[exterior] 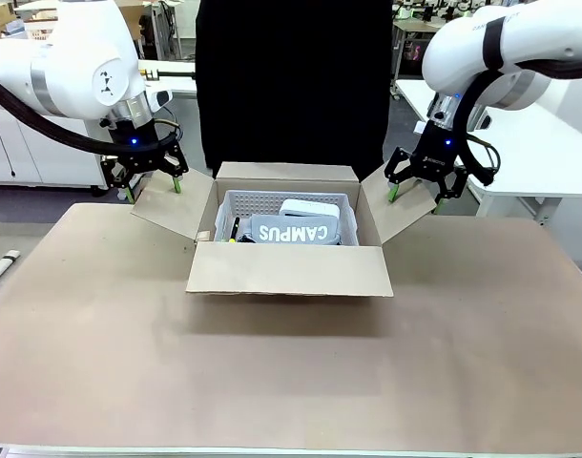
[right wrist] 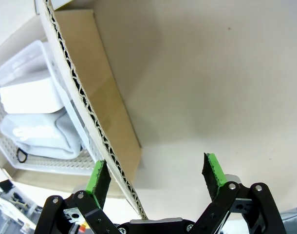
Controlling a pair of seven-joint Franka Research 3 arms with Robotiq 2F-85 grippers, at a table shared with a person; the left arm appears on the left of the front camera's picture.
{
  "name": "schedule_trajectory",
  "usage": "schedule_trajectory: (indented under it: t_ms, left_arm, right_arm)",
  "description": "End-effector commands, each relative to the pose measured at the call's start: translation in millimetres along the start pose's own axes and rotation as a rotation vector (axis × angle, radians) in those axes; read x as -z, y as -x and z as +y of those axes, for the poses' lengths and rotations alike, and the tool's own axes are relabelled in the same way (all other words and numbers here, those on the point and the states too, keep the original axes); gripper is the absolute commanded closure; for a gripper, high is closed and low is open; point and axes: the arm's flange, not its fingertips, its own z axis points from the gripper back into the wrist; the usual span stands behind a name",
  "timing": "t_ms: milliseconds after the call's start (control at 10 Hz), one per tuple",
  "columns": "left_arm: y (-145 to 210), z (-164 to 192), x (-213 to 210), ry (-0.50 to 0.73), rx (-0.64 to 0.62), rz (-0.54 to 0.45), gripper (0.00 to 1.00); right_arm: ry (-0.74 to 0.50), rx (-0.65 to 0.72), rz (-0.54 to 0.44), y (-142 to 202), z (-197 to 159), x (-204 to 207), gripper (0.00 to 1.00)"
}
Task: Pack the gift set into the box.
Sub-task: Lift both hands away from the flaps of the Package Box.
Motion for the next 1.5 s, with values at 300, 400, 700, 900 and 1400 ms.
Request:
schedule_trajectory:
  t_ms: [300, 400, 700, 900, 1400]
  left_arm:
    - [1.4, -0.1, -2.1, -0.019, -0.014, -0.005, 0.0]
    - [1.4, -0.1, -2.1, -0.019, -0.014, -0.005, 0.0]
    - [1.4, -0.1, -2.1, -0.019, -0.014, -0.005, 0.0]
    - [1.4, -0.1, -2.1, -0.019, -0.014, -0.005, 0.0]
    - [0.5, 7.6, -17.7, 0.015, 0.016, -0.012, 0.0]
  right_arm:
    - [0.018, 0.022, 0.002, -1.4, 1.9, -4.3, 0.0]
    - [0.018, 0.022, 0.002, -1.4, 1.9, -4.3, 0.0]
    - [0.018, 0.022, 0.002, -1.4, 1.9, -4.3, 0.0]
    - [0.018, 0.022, 0.002, -1.4, 1.9, -4.3, 0.0]
    - [-0.043, -0.046, 0.01, -3.2, 0.8, -9.3, 0.0]
